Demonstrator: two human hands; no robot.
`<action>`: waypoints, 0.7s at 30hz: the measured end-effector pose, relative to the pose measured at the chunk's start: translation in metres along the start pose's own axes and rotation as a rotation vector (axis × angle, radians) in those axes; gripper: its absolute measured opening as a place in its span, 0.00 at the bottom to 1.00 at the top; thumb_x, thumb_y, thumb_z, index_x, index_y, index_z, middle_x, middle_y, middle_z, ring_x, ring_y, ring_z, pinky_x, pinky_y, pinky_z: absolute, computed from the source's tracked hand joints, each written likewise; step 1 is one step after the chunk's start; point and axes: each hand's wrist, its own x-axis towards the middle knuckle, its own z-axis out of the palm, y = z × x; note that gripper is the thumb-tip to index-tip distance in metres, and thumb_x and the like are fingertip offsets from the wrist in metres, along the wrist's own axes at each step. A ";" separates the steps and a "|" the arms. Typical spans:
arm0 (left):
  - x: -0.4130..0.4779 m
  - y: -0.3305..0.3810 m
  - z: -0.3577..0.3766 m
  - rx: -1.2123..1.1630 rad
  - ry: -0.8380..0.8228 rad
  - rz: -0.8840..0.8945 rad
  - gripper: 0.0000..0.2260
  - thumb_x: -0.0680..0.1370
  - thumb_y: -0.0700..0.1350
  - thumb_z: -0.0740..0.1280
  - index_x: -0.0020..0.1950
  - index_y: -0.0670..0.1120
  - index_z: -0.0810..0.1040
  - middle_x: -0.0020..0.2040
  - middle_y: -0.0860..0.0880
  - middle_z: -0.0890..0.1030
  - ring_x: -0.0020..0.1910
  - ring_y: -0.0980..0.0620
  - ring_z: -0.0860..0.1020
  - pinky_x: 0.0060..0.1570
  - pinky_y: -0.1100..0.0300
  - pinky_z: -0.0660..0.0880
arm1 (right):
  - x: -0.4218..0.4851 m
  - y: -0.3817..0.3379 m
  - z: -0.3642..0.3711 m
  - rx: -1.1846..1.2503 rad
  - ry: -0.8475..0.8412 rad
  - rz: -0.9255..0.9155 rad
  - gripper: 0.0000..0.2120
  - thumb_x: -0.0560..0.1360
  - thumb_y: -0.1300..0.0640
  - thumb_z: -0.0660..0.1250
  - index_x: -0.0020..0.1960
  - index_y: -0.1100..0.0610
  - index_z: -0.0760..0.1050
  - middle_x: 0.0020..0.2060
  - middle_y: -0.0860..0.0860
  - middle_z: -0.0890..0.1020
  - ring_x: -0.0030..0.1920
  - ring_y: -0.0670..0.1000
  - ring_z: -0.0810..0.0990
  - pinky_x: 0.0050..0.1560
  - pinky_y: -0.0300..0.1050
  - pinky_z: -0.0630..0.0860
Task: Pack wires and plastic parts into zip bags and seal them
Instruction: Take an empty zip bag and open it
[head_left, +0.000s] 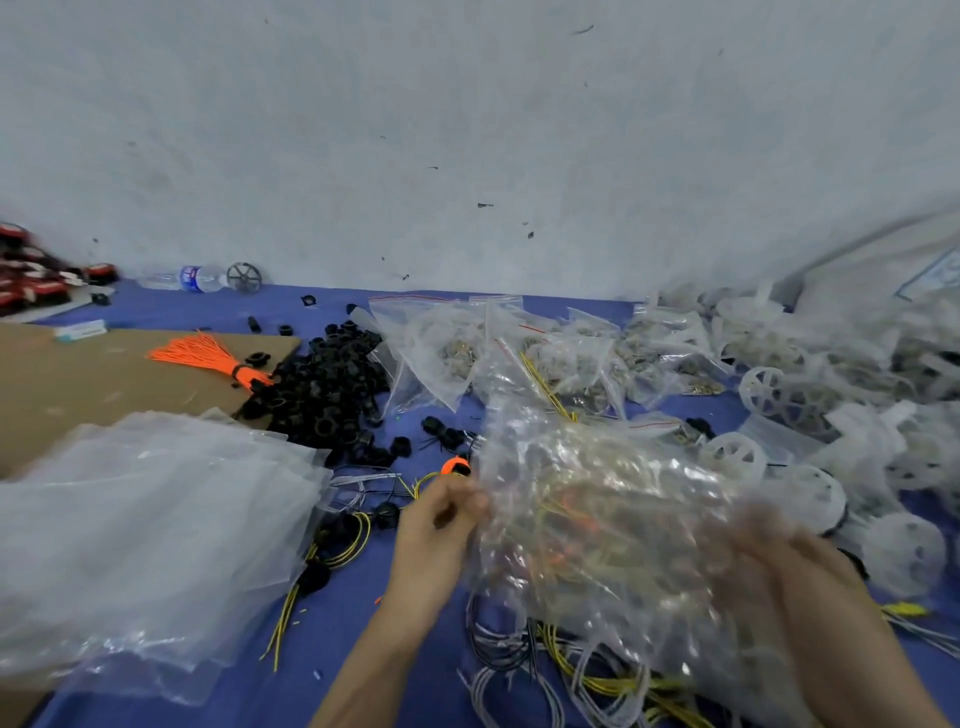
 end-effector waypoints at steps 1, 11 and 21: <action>0.004 -0.001 -0.006 -0.149 0.032 -0.031 0.06 0.78 0.39 0.66 0.41 0.45 0.79 0.37 0.51 0.82 0.38 0.57 0.79 0.40 0.66 0.75 | 0.001 -0.012 0.018 -0.047 -0.082 0.041 0.05 0.74 0.55 0.68 0.45 0.55 0.81 0.36 0.49 0.85 0.34 0.49 0.84 0.36 0.47 0.77; 0.025 -0.009 -0.031 -0.661 0.731 -0.093 0.14 0.82 0.40 0.56 0.40 0.47 0.76 0.32 0.55 0.79 0.34 0.59 0.75 0.33 0.67 0.72 | 0.100 0.041 0.181 -0.877 -0.427 -0.333 0.12 0.77 0.69 0.57 0.48 0.63 0.80 0.45 0.57 0.82 0.48 0.57 0.81 0.49 0.42 0.76; 0.026 -0.046 -0.015 0.037 0.672 0.099 0.23 0.74 0.28 0.65 0.54 0.57 0.77 0.49 0.44 0.83 0.47 0.46 0.79 0.41 0.75 0.70 | 0.152 0.123 0.255 -1.522 -0.528 -0.393 0.06 0.79 0.63 0.55 0.46 0.57 0.69 0.46 0.59 0.72 0.57 0.61 0.76 0.47 0.44 0.66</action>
